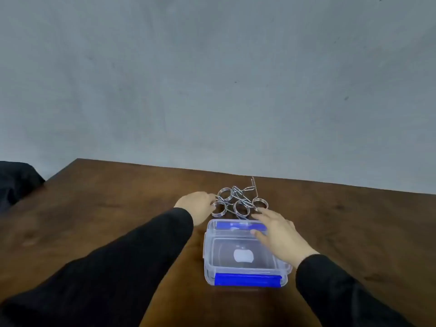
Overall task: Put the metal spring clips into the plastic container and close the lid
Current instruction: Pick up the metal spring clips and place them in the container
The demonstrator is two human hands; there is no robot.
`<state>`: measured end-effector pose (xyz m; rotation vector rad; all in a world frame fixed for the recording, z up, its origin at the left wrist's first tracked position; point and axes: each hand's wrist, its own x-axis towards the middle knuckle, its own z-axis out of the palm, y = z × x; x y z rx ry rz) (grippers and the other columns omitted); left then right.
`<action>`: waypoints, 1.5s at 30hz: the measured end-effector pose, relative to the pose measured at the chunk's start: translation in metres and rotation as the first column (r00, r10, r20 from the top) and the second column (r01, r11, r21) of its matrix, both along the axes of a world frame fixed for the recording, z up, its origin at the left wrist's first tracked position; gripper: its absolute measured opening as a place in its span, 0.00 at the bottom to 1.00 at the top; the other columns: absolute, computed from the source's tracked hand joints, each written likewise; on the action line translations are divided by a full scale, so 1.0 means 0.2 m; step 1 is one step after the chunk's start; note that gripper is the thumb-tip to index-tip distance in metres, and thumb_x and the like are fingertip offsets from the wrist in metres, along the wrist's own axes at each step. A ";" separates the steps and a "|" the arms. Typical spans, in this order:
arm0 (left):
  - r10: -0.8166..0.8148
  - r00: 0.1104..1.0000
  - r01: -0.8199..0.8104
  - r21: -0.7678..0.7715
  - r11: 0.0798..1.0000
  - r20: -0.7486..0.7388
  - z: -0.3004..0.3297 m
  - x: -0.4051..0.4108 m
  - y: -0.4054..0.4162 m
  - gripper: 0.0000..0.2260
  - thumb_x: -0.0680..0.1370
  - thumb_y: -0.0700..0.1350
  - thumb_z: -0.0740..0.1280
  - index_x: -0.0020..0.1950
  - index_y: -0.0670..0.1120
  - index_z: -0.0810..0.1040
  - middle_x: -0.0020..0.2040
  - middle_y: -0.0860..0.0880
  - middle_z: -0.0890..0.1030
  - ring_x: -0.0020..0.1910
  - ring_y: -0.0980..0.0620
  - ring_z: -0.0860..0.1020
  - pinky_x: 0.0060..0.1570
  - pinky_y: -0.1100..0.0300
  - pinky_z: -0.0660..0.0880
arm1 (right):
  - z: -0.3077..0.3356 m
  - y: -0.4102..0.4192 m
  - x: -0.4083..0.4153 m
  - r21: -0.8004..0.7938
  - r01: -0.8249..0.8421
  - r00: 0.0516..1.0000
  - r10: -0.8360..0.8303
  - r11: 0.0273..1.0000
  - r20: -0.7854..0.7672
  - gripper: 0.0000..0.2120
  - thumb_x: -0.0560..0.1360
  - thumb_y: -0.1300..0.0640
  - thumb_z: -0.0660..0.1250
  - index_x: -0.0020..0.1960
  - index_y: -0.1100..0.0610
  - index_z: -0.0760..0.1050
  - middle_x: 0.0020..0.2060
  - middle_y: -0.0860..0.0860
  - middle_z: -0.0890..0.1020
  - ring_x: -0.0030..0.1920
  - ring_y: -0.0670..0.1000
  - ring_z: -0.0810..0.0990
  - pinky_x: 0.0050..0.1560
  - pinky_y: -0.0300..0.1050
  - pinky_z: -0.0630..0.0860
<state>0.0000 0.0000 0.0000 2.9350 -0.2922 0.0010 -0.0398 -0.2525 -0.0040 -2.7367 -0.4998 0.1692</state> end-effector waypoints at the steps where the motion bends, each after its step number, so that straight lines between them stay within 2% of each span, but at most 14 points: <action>1: 0.017 0.999 -0.016 0.005 1.000 -0.048 -0.04 0.02 0.00 0.12 0.83 0.49 0.60 0.64 0.48 0.76 0.56 0.46 0.81 0.52 0.47 0.79 0.46 0.57 0.73 | -0.03 0.00 0.00 0.005 0.033 0.999 -0.033 0.999 -0.038 0.25 0.81 0.43 0.62 0.77 0.46 0.65 0.79 0.46 0.62 0.79 0.50 0.58 0.76 0.59 0.56; 4: 0.019 0.993 -0.019 -0.005 1.000 -0.118 -0.17 0.09 0.01 0.17 0.82 0.50 0.63 0.70 0.49 0.72 0.62 0.46 0.79 0.56 0.47 0.78 0.54 0.54 0.75 | -0.10 -0.01 0.00 0.028 0.097 0.990 -0.094 0.995 -0.107 0.27 0.81 0.45 0.62 0.78 0.45 0.61 0.79 0.45 0.61 0.79 0.49 0.56 0.78 0.59 0.57; 7: -0.036 0.993 0.036 -0.002 0.999 -0.115 -0.26 0.18 0.00 0.24 0.80 0.50 0.66 0.75 0.49 0.66 0.71 0.46 0.73 0.65 0.46 0.74 0.63 0.51 0.74 | -0.14 -0.01 0.02 0.029 0.124 0.990 -0.122 0.992 -0.074 0.26 0.82 0.46 0.62 0.78 0.43 0.61 0.79 0.44 0.63 0.79 0.47 0.57 0.78 0.55 0.60; 9: -0.055 0.993 0.058 0.023 0.998 -0.107 -0.31 0.22 -0.01 0.27 0.79 0.51 0.68 0.76 0.49 0.65 0.73 0.46 0.71 0.67 0.45 0.72 0.64 0.49 0.73 | -0.15 0.00 0.02 0.000 0.143 0.989 -0.143 0.990 -0.047 0.27 0.81 0.46 0.63 0.78 0.43 0.61 0.78 0.43 0.64 0.78 0.47 0.59 0.77 0.53 0.62; 12: -0.063 0.995 0.067 0.040 0.997 -0.082 -0.34 0.26 -0.02 0.24 0.78 0.53 0.69 0.72 0.50 0.70 0.69 0.47 0.74 0.64 0.47 0.73 0.61 0.50 0.75 | -0.16 0.01 0.03 -0.027 0.145 0.989 -0.145 0.989 -0.014 0.27 0.81 0.45 0.64 0.78 0.42 0.61 0.78 0.42 0.65 0.78 0.46 0.60 0.75 0.51 0.63; 15: -0.075 0.996 0.077 0.042 0.996 -0.049 -0.34 0.30 -0.02 0.11 0.77 0.55 0.69 0.54 0.50 0.78 0.58 0.48 0.77 0.54 0.50 0.74 0.52 0.54 0.74 | -0.17 0.01 0.03 -0.040 0.148 0.989 -0.147 0.988 0.015 0.28 0.80 0.44 0.64 0.78 0.42 0.61 0.77 0.42 0.65 0.77 0.46 0.61 0.74 0.50 0.64; 17: -0.114 0.992 0.116 0.033 0.993 -0.060 -0.34 0.31 0.00 0.10 0.78 0.56 0.68 0.44 0.51 0.75 0.52 0.49 0.76 0.48 0.51 0.72 0.47 0.55 0.73 | -0.18 0.01 0.04 -0.051 0.148 0.989 -0.147 0.988 0.023 0.28 0.80 0.44 0.64 0.78 0.42 0.61 0.77 0.42 0.66 0.77 0.46 0.62 0.74 0.51 0.66; 19: -0.155 0.984 0.152 -0.040 0.988 -0.089 -0.34 0.32 0.03 0.12 0.78 0.56 0.67 0.40 0.50 0.73 0.50 0.50 0.74 0.47 0.50 0.73 0.46 0.54 0.73 | -0.19 0.01 0.04 -0.063 0.143 0.990 -0.141 0.988 0.026 0.28 0.80 0.43 0.64 0.78 0.42 0.61 0.77 0.42 0.66 0.76 0.46 0.62 0.74 0.50 0.67; 22: -0.179 0.977 0.158 -0.171 0.973 -0.119 -0.30 0.30 0.07 0.11 0.80 0.55 0.65 0.41 0.51 0.72 0.53 0.51 0.73 0.44 0.50 0.75 0.46 0.56 0.75 | -0.19 0.01 0.04 -0.073 0.139 0.990 -0.137 0.988 0.034 0.29 0.79 0.42 0.64 0.78 0.41 0.60 0.77 0.42 0.66 0.76 0.46 0.63 0.73 0.50 0.68; 26: -0.158 0.983 0.126 -0.268 0.955 -0.099 -0.22 0.27 0.09 0.09 0.82 0.55 0.62 0.45 0.52 0.73 0.57 0.52 0.72 0.45 0.53 0.76 0.49 0.59 0.76 | -0.18 0.02 0.04 -0.088 0.135 0.990 -0.131 0.987 0.044 0.29 0.79 0.41 0.63 0.78 0.41 0.60 0.77 0.42 0.66 0.76 0.46 0.63 0.73 0.49 0.67; 32: -0.120 0.992 0.103 -0.316 0.943 -0.034 -0.16 0.19 0.08 0.08 0.83 0.55 0.59 0.51 0.52 0.73 0.56 0.51 0.73 0.46 0.53 0.76 0.47 0.61 0.74 | -0.17 0.02 0.04 -0.097 0.138 0.990 -0.134 0.986 0.043 0.29 0.79 0.38 0.61 0.78 0.41 0.60 0.77 0.42 0.66 0.76 0.46 0.63 0.72 0.51 0.67; 37: -0.059 0.997 0.042 -0.306 0.951 -0.045 -0.16 0.15 0.05 0.09 0.83 0.55 0.57 0.50 0.53 0.71 0.47 0.50 0.74 0.41 0.53 0.74 0.38 0.65 0.68 | -0.16 0.02 0.03 -0.110 0.132 0.991 -0.130 0.985 0.033 0.30 0.79 0.36 0.60 0.78 0.41 0.59 0.77 0.43 0.65 0.77 0.47 0.62 0.73 0.53 0.66; 39: -0.017 0.998 -0.002 -0.328 0.945 -0.054 -0.16 0.14 0.04 0.10 0.84 0.55 0.56 0.48 0.52 0.70 0.42 0.51 0.73 0.38 0.54 0.72 0.35 0.64 0.66 | -0.16 0.02 0.03 -0.116 0.133 0.991 -0.131 0.984 0.029 0.30 0.79 0.36 0.59 0.78 0.41 0.59 0.78 0.43 0.64 0.77 0.48 0.61 0.74 0.54 0.65; 45: 0.076 0.995 -0.098 -0.383 0.919 -0.072 -0.13 0.13 0.03 0.16 0.84 0.55 0.54 0.39 0.51 0.68 0.37 0.47 0.76 0.35 0.52 0.72 0.32 0.59 0.67 | -0.15 0.03 0.03 -0.121 0.132 0.991 -0.131 0.984 0.011 0.31 0.79 0.36 0.58 0.79 0.41 0.58 0.78 0.43 0.63 0.78 0.48 0.60 0.74 0.55 0.63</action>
